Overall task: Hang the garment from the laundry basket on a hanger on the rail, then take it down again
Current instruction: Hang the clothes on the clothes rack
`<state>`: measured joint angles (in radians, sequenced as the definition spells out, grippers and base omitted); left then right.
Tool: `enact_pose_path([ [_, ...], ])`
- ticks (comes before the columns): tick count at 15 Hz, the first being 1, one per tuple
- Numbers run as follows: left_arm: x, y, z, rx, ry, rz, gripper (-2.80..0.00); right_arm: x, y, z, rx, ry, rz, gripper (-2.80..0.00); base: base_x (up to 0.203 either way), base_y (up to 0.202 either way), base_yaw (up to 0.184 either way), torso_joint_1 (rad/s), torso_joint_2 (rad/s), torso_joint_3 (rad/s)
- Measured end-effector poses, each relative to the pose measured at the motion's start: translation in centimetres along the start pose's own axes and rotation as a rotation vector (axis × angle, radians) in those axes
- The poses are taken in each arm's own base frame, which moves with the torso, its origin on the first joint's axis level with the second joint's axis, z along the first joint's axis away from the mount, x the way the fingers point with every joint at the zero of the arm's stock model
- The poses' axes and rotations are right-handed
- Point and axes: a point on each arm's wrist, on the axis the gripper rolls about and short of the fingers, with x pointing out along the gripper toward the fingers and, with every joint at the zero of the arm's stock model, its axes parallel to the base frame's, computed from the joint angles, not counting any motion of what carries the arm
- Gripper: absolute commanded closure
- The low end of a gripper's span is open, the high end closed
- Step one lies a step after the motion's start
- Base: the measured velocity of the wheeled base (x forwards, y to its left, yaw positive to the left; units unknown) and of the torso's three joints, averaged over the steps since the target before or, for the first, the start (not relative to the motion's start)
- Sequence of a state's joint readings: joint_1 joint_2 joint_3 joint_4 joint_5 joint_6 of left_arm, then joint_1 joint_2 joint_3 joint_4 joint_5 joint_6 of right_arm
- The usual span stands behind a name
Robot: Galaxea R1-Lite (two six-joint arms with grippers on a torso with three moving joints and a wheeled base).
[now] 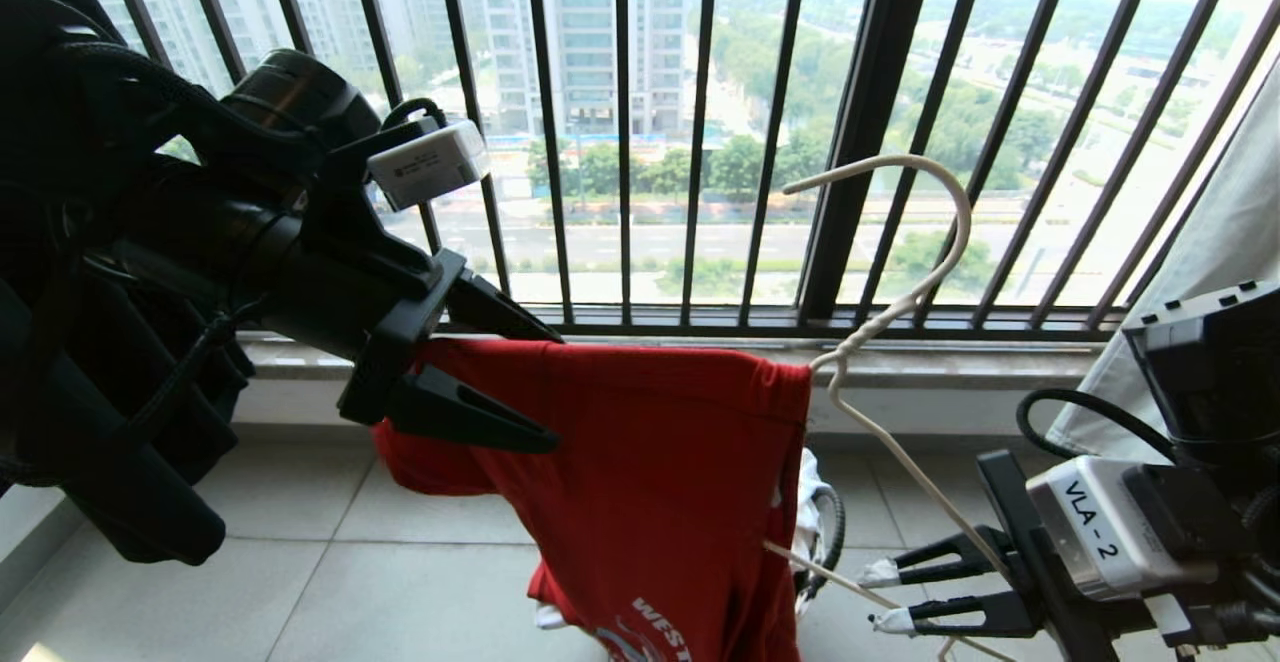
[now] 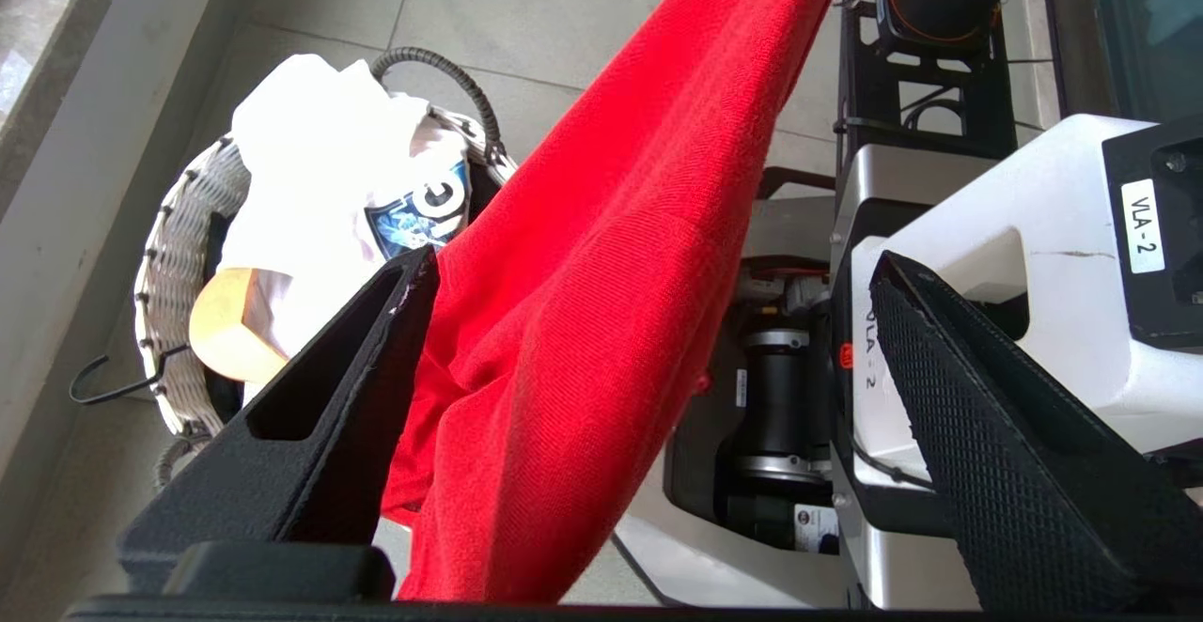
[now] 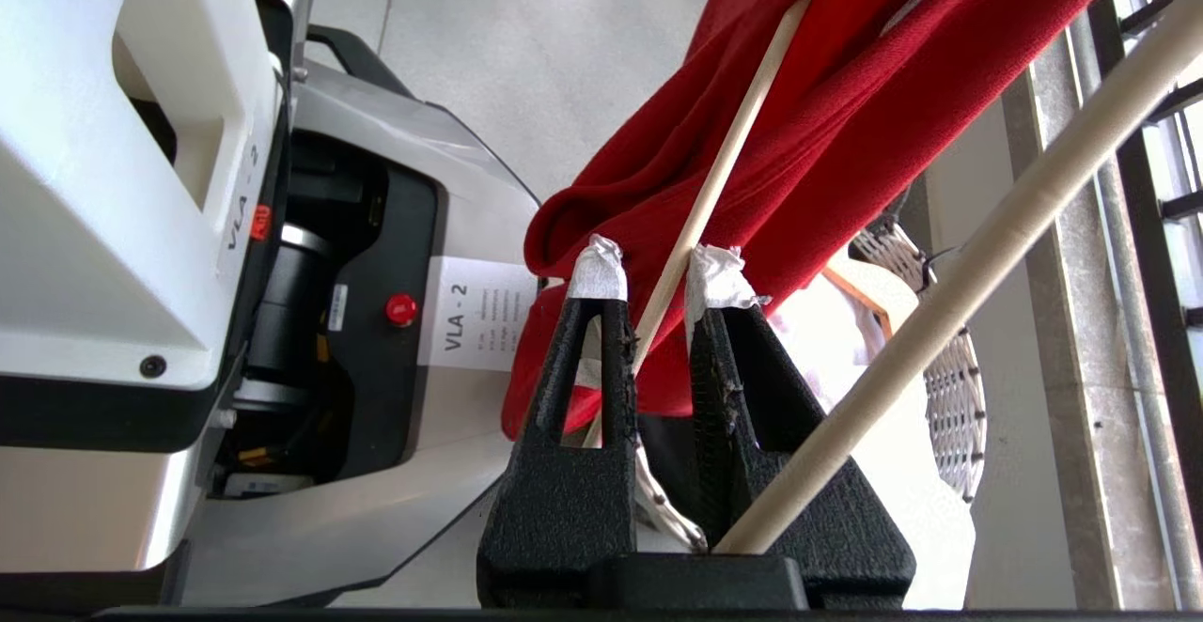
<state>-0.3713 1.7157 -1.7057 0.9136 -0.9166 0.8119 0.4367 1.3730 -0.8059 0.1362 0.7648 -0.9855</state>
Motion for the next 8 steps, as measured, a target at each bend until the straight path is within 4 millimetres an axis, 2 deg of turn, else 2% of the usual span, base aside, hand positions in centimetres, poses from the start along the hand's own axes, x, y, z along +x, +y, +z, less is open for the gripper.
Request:
enact_pose_path([
  [8, 0.95, 0.34, -0.02, -0.008, 0.010, -0.021, -2.80, -0.58, -0.14, -0.39, -0.013, -0.049, -0.018, 0.00, 0.000, 0.000, 0.000, 0.000, 0.00, 0.000],
])
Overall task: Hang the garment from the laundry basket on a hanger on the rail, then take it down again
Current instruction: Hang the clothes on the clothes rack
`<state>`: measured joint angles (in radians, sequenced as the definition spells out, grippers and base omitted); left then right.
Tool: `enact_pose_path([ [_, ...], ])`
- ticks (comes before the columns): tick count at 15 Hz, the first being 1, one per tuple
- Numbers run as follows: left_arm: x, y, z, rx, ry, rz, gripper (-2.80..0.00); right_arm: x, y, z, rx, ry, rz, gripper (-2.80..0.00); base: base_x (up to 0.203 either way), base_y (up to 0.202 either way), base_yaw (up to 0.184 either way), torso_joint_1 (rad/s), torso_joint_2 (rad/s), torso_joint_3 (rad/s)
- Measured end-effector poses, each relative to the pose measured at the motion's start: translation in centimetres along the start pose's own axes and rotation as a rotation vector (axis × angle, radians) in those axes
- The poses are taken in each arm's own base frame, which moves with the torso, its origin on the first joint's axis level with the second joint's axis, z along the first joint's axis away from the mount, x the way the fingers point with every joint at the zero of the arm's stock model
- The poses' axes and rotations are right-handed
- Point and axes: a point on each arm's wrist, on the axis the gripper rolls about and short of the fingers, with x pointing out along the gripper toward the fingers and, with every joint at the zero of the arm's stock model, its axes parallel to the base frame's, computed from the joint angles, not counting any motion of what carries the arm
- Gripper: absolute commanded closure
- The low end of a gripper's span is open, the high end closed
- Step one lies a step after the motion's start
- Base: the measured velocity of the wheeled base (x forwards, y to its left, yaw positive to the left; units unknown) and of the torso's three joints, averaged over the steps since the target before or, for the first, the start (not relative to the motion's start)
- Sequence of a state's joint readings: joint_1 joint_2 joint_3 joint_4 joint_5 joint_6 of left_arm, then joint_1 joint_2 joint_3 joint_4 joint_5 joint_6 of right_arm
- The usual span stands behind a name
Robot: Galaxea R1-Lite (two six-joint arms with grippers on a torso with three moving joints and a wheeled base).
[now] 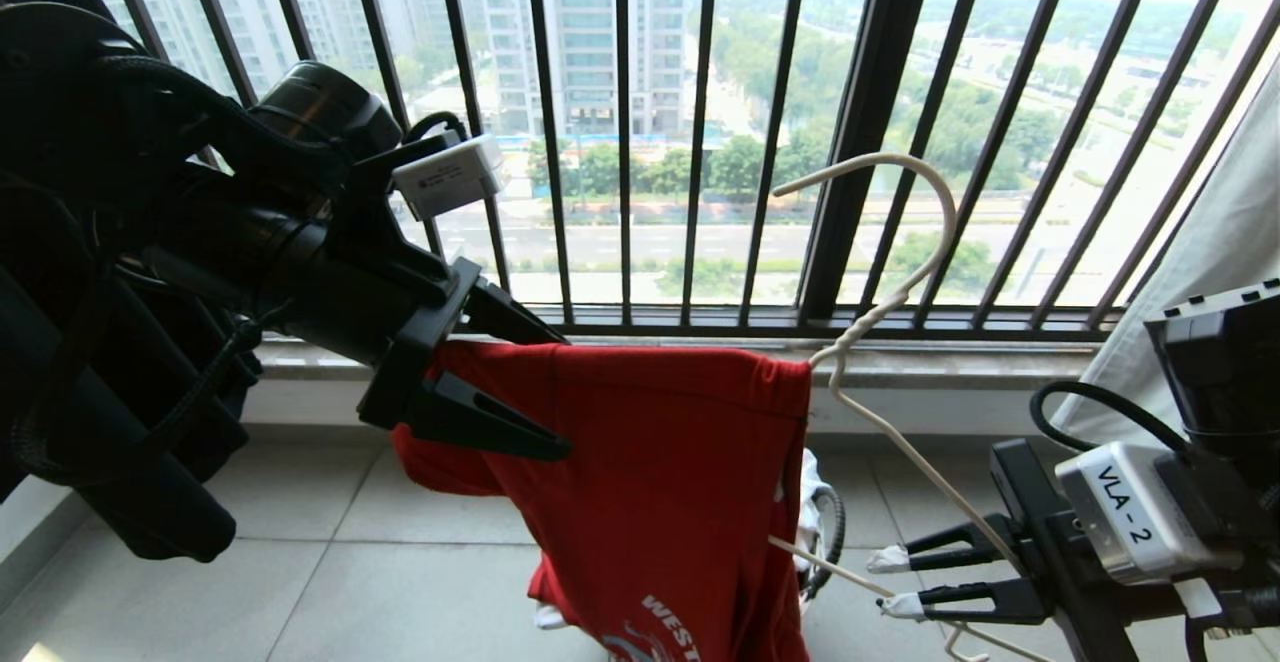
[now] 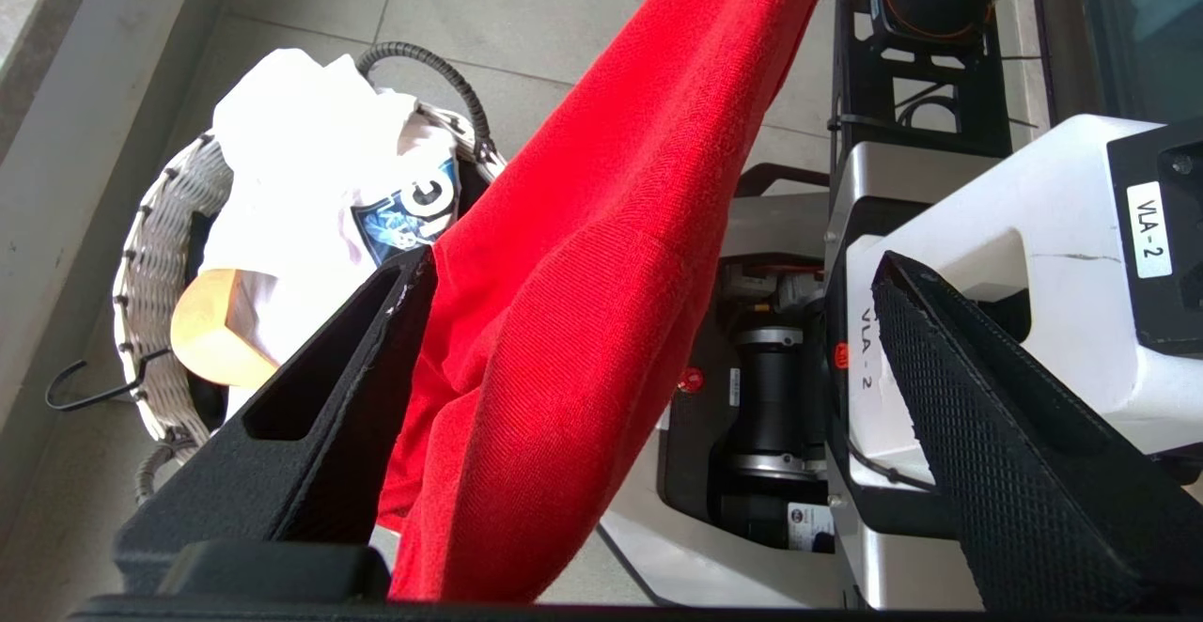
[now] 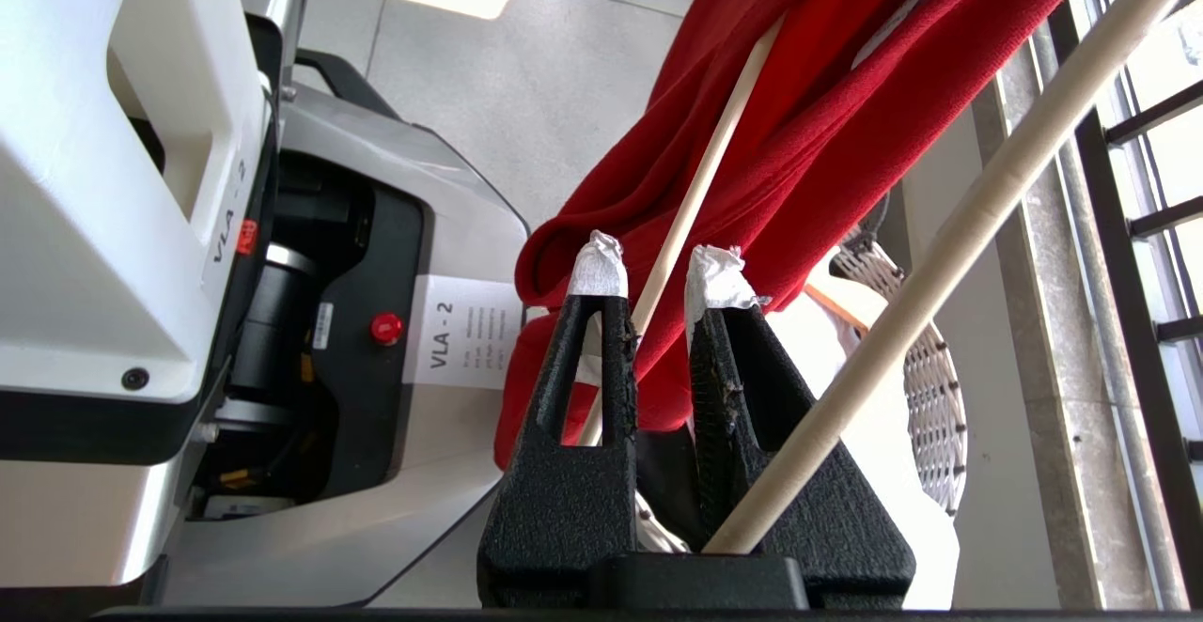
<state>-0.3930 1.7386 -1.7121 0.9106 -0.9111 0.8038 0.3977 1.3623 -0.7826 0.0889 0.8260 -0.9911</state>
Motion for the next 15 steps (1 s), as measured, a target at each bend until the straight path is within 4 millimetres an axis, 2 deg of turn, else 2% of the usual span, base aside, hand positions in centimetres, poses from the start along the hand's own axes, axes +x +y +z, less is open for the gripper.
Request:
enact_pose_path([
  [5, -0.3, 0.1, 0.8, 0.000, -0.014, 0.018, -2.80, 0.0, -0.1, -0.1, -0.002, 0.001, -0.002, 0.00, 0.000, 0.000, 0.000, 0.000, 0.00, 0.000],
  [8, -1.8, 0.5, 1.5, -0.017, -0.048, 0.064, -2.80, 0.1, -0.1, -0.1, -0.002, -0.001, -0.002, 0.00, 0.000, 0.000, 0.000, 0.000, 0.00, 0.000],
  [11, -2.7, 0.0, 2.0, -0.024, -0.071, 0.081, -2.80, 0.1, -0.1, -0.2, 0.008, 0.005, 0.001, 0.00, 0.000, 0.000, 0.000, 0.000, 0.00, 0.000],
  [15, -4.7, -1.6, 4.0, -0.209, -0.116, 0.151, -2.80, 0.2, 0.1, -0.4, 0.022, 0.017, 0.006, 0.00, 0.000, 0.000, 0.000, 0.000, 0.00, 0.000],
])
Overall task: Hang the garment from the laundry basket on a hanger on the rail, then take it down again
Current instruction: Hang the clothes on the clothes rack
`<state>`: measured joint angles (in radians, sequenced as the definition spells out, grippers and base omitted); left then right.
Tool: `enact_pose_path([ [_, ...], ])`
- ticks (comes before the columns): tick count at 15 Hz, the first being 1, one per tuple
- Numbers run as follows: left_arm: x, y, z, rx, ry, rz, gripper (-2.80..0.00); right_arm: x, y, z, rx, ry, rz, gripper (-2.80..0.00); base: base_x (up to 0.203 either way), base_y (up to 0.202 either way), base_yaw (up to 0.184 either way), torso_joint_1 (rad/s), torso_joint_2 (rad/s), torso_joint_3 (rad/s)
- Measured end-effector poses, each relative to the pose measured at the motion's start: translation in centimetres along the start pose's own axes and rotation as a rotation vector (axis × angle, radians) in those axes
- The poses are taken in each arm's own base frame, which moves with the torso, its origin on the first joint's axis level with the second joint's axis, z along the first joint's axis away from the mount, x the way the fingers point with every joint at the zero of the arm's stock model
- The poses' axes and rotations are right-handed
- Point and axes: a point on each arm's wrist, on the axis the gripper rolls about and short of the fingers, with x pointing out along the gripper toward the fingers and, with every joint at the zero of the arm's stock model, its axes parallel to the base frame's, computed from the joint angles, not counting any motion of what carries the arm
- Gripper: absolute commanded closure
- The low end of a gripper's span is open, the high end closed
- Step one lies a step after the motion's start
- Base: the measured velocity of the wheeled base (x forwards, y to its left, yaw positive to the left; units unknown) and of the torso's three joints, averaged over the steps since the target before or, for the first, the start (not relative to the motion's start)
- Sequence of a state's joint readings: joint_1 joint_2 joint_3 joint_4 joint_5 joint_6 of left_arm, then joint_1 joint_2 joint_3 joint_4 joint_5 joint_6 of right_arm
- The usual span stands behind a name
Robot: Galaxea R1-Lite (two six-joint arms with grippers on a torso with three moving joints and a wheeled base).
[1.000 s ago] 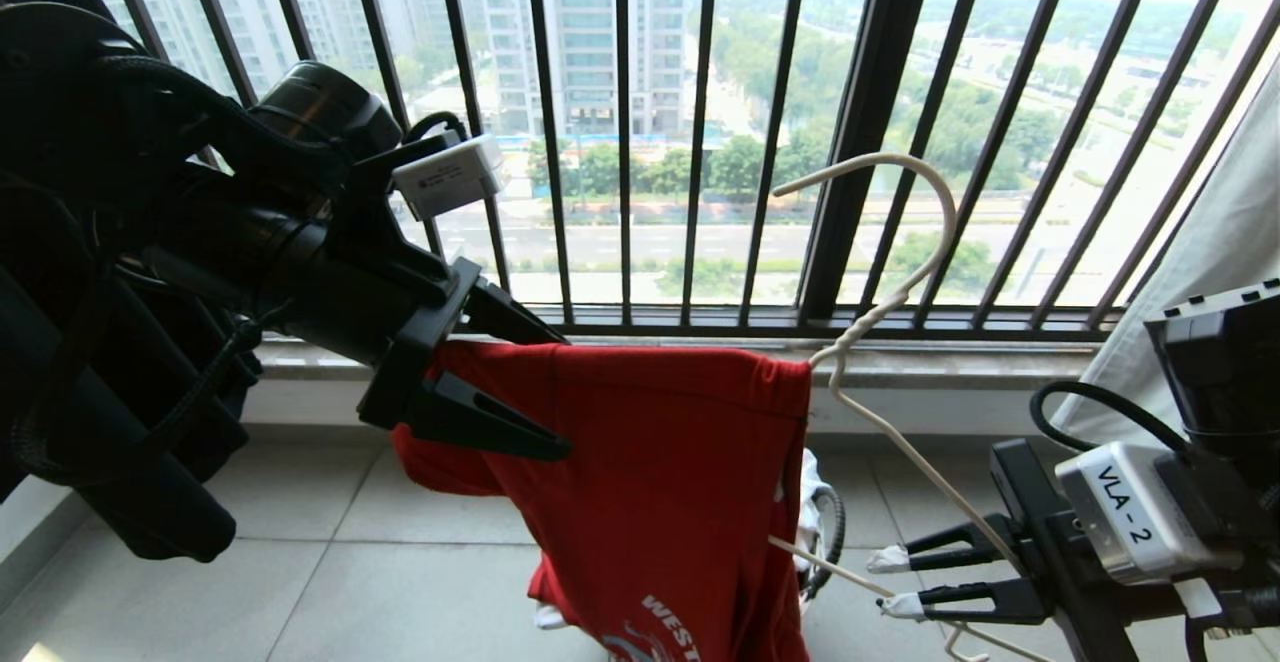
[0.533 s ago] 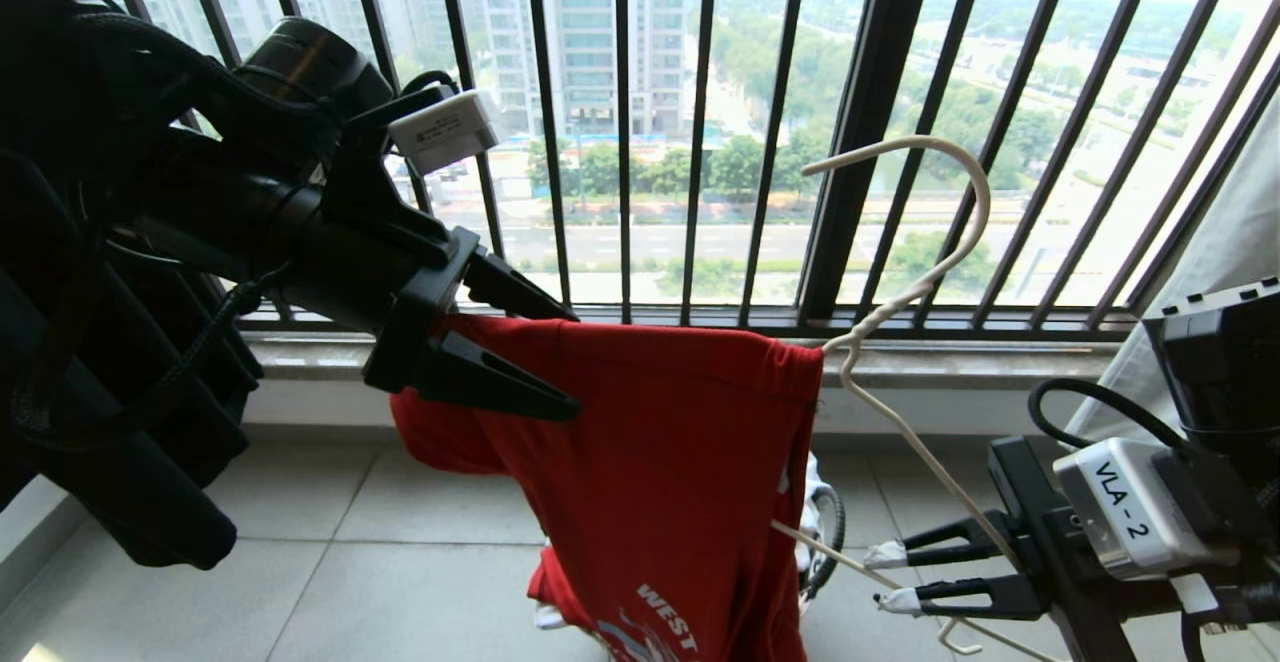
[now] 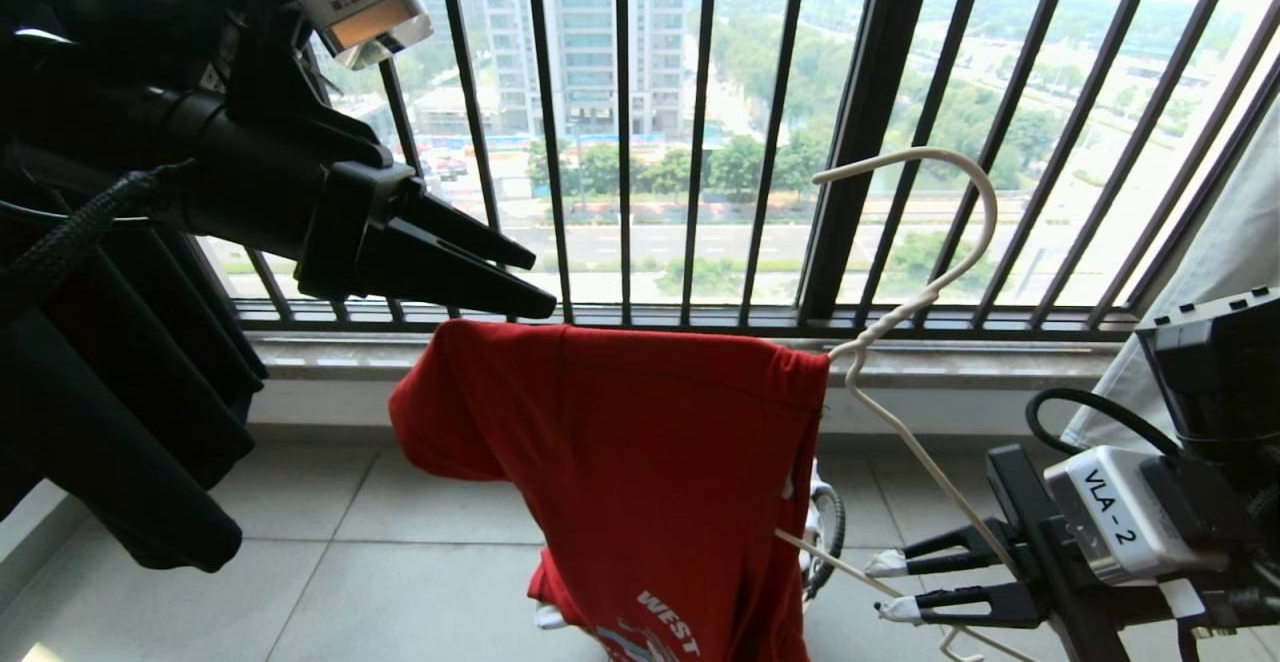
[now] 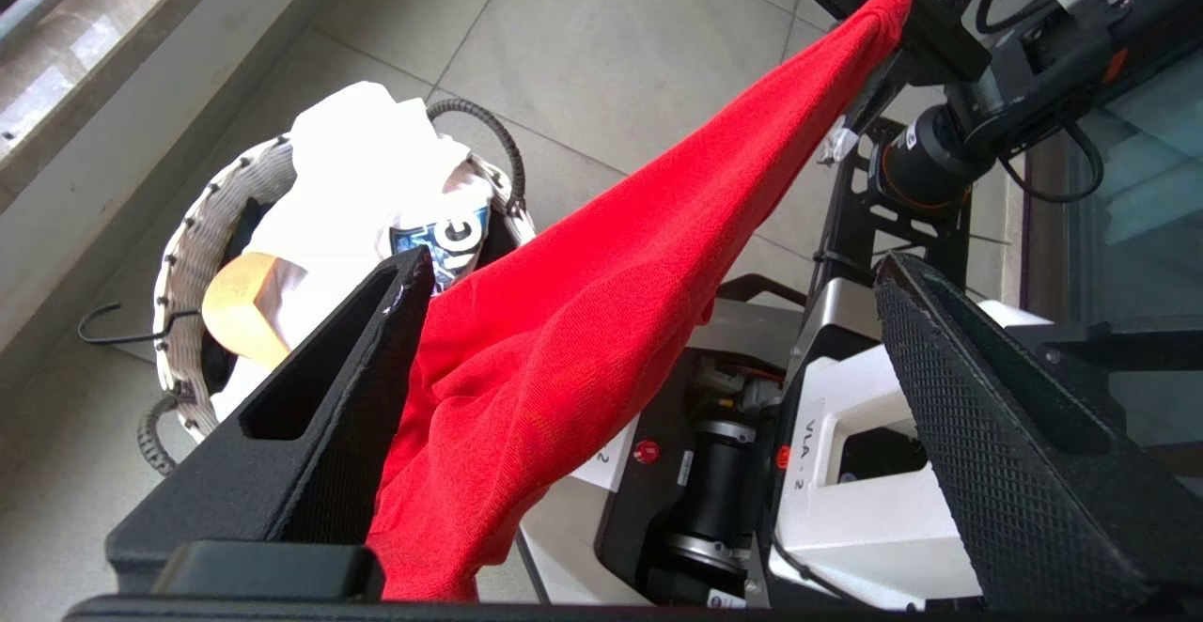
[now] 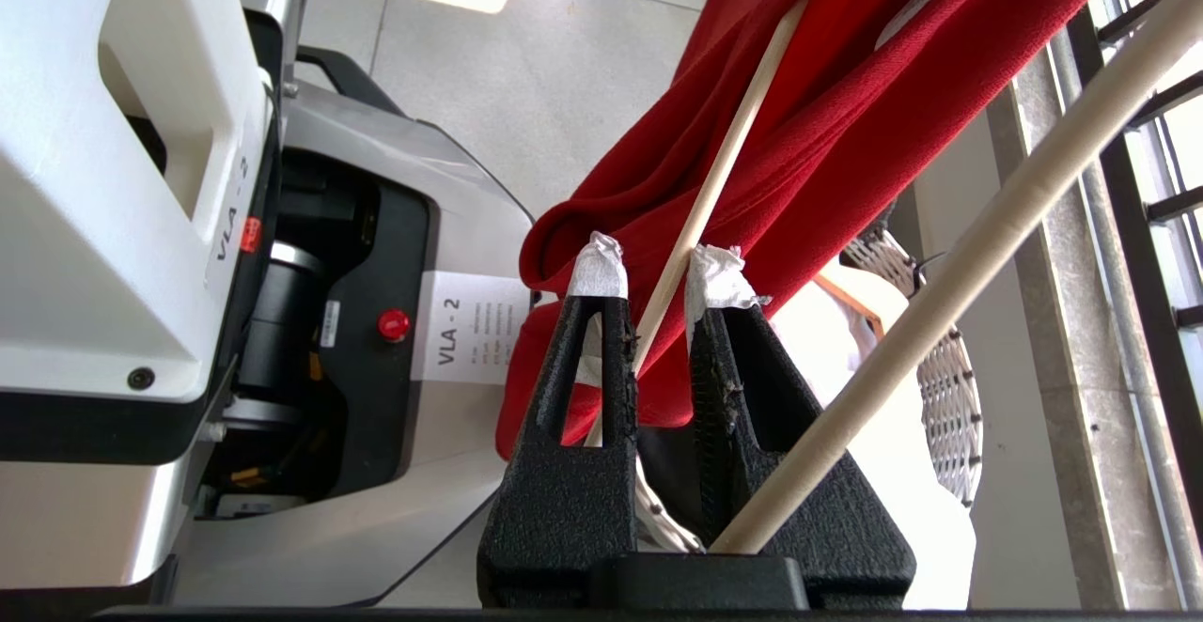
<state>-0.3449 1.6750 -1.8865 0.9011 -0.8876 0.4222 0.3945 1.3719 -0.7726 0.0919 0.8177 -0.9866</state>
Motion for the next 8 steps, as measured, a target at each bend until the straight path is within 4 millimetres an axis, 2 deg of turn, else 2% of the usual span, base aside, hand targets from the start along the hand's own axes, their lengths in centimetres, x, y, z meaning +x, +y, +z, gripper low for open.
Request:
enact_pose_path([
  [4, -2.0, -2.1, 1.2, -0.181, -0.041, 0.079, -2.80, 0.0, 0.0, 0.0, 0.002, 0.000, 0.001, 0.00, 0.000, 0.000, 0.000, 0.000, 0.00, 0.000],
  [8, -3.1, -3.8, 0.5, -0.189, -0.034, 0.106, -2.80, 0.1, -0.1, 0.0, 0.006, -0.001, 0.002, 0.00, 0.000, 0.000, 0.000, 0.000, 0.00, 0.000],
])
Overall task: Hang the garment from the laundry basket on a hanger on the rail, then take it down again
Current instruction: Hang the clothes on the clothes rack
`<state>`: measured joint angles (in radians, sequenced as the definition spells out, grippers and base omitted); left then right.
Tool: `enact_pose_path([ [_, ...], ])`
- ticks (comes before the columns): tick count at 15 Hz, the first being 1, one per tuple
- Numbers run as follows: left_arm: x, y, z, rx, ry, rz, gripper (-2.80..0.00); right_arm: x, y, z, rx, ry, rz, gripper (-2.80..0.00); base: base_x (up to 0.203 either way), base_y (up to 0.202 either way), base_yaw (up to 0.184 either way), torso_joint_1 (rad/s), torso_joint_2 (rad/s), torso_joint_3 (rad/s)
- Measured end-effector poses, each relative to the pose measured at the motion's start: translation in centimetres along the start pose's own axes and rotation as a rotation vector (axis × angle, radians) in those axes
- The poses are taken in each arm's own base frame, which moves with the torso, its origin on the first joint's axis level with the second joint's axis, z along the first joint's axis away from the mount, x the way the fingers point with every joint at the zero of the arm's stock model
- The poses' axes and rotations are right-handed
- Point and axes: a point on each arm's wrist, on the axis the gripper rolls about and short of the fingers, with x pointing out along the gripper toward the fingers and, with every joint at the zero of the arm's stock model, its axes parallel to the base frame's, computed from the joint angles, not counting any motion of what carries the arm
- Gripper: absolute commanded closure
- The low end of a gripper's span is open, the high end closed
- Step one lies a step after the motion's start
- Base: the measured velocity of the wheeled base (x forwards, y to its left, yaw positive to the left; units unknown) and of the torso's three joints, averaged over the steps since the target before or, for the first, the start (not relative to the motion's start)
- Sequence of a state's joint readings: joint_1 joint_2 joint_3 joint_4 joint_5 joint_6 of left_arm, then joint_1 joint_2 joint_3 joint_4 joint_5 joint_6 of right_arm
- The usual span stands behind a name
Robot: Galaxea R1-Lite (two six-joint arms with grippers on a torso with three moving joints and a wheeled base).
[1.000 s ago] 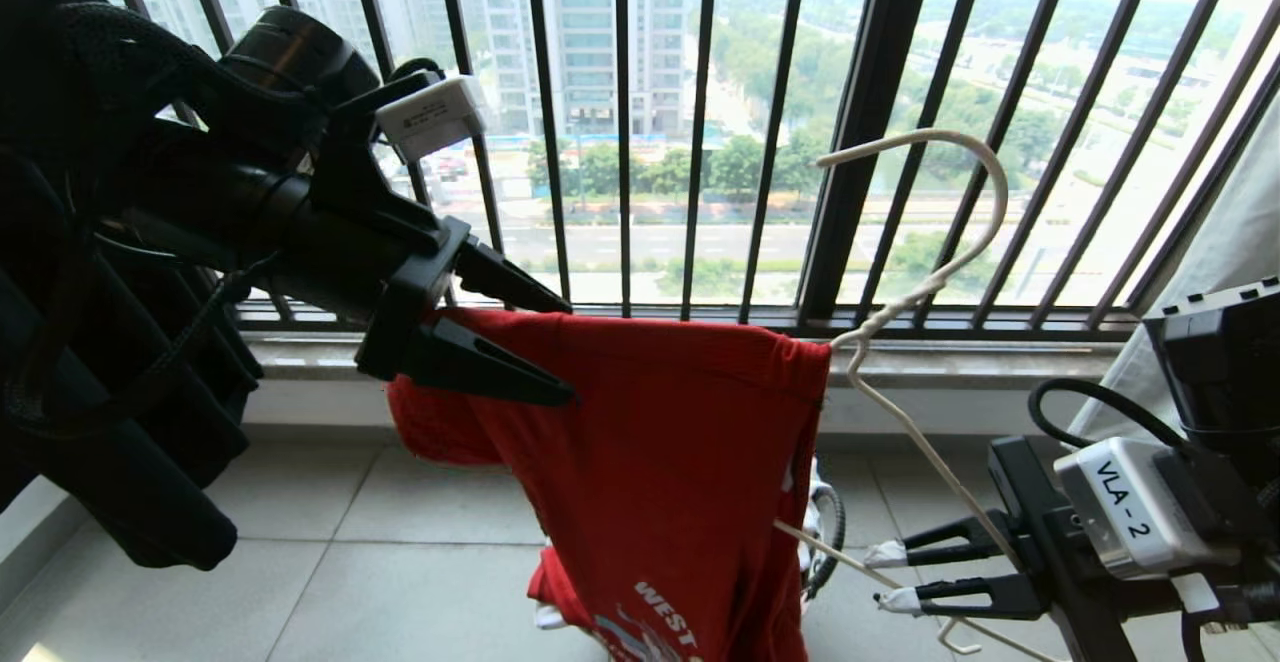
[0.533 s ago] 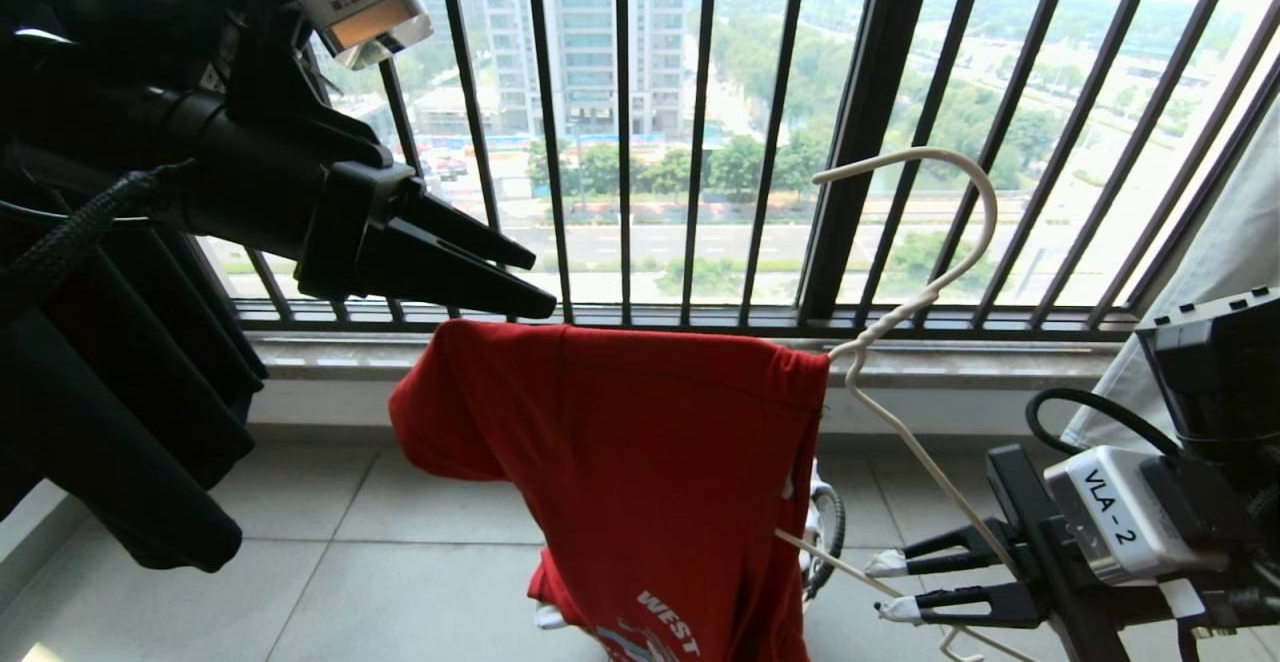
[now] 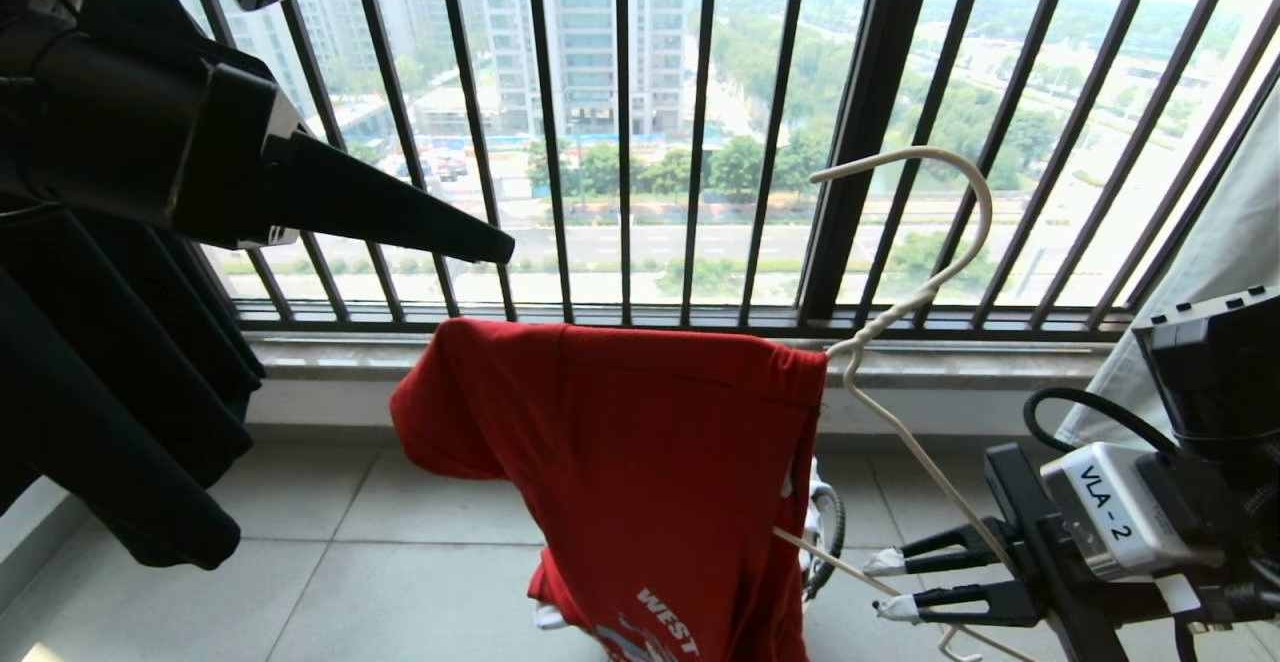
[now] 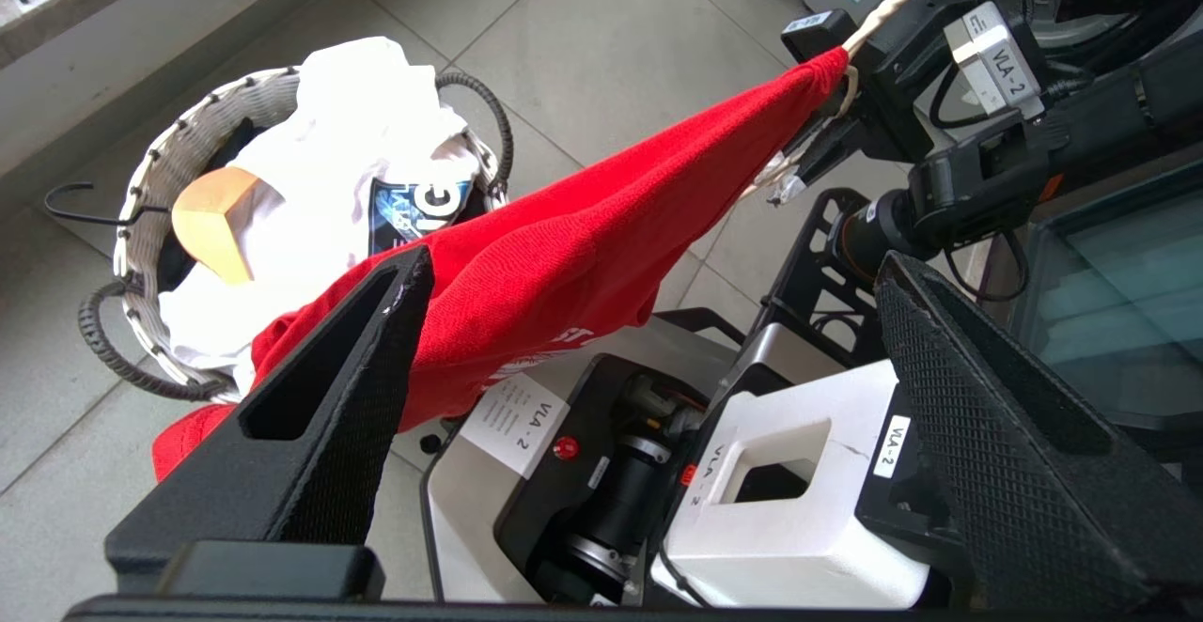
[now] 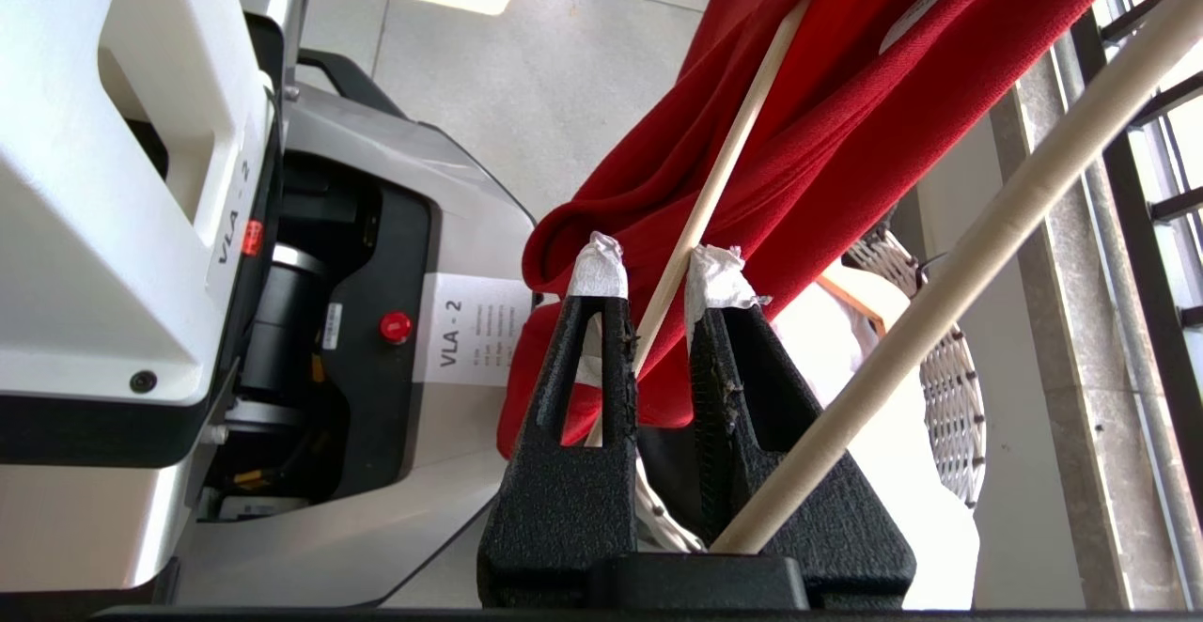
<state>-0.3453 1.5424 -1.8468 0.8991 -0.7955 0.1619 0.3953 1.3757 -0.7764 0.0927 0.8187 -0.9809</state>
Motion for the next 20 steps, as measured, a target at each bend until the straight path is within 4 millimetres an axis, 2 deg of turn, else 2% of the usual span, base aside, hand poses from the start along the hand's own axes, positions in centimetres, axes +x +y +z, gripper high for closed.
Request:
enact_pose_path([
  [5, -1.5, -1.0, -0.3, 0.022, -0.021, 0.057, -2.80, 0.0, 0.0, 0.0, 0.002, -0.001, -0.001, 0.00, 0.000, 0.000, 0.000, 0.000, 0.00, 0.000],
  [10, -1.9, -1.3, -1.0, 0.071, -0.015, 0.108, -2.80, 0.0, -0.1, 0.1, 0.013, -0.004, -0.001, 0.00, 0.000, 0.000, 0.000, 0.000, 0.00, 0.000],
  [14, -2.3, -1.8, -2.6, 0.269, 0.054, 0.181, -2.80, 0.0, -0.2, 0.1, 0.022, -0.006, -0.002, 0.00, 0.000, 0.000, 0.000, 0.000, 0.00, 0.000],
  [20, -2.5, -2.1, -3.1, 0.329, 0.063, 0.169, -2.80, 0.0, -0.2, 0.2, 0.019, -0.011, -0.001, 0.00, 0.000, 0.000, 0.000, 0.000, 0.00, 0.000],
])
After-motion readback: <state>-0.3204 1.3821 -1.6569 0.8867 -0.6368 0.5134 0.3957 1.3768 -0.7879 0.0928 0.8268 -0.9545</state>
